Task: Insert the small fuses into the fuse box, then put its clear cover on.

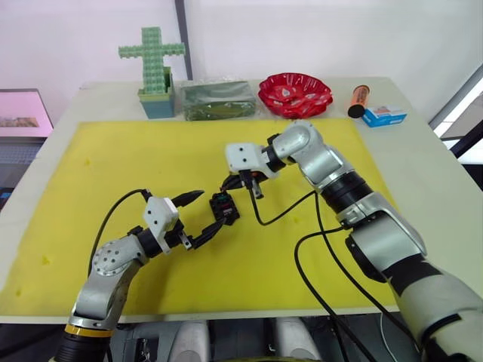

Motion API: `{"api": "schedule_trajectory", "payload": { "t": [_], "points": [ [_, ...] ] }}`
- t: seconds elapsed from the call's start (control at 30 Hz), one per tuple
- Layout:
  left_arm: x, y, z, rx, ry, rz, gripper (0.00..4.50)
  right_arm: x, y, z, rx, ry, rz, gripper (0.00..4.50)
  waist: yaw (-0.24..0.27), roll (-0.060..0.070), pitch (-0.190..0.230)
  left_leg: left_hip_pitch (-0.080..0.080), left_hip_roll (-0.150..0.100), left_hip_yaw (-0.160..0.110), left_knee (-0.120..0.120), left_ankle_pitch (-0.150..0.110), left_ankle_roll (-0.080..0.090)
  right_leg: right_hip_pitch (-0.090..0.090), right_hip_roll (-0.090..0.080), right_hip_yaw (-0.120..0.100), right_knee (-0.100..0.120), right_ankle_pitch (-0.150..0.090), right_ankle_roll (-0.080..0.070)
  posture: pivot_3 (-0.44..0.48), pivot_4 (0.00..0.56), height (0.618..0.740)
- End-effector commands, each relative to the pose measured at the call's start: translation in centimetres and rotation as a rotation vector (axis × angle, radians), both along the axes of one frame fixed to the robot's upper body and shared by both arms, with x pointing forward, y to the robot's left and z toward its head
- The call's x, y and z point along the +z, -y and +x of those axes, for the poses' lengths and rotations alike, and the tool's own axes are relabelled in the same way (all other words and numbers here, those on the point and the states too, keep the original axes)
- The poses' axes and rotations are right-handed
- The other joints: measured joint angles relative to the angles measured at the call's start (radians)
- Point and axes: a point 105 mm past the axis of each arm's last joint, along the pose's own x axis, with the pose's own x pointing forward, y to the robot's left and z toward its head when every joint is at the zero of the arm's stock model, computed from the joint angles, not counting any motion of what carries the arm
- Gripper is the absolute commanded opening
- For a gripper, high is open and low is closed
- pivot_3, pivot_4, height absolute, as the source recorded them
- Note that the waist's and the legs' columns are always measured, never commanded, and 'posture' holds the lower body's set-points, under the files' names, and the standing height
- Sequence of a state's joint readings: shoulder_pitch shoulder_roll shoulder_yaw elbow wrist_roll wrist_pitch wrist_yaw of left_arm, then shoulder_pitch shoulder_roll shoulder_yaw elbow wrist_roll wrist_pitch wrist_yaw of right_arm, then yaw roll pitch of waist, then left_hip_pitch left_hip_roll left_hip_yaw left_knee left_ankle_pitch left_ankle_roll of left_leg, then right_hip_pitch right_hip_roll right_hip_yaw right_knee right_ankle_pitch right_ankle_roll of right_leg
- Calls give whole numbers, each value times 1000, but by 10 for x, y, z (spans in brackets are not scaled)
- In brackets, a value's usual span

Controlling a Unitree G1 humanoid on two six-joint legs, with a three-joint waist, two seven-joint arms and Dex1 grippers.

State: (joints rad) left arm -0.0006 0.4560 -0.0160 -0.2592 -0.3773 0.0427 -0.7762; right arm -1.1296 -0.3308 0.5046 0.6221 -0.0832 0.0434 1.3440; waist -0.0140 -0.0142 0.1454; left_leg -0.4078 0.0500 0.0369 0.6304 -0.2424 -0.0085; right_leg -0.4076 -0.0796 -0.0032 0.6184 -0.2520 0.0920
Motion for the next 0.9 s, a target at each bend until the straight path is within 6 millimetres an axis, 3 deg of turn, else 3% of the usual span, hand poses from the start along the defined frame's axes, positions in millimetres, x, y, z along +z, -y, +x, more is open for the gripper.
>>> {"api": "schedule_trajectory", "payload": {
  "t": [0.03,0.9],
  "points": [
    [7,-2,-2,10,25,9,4500,14,-8,-5,41,31,33,62,0,0,0,0,0,0,0,0,0,0,0,0,0,0,0,0,150,740],
    [3,-10,-3,35,19,15,4500,0,-15,-2,44,45,4,62,0,0,0,0,0,0,0,0,0,0,0,0,0,0,0,0,150,740]
  ]
}}
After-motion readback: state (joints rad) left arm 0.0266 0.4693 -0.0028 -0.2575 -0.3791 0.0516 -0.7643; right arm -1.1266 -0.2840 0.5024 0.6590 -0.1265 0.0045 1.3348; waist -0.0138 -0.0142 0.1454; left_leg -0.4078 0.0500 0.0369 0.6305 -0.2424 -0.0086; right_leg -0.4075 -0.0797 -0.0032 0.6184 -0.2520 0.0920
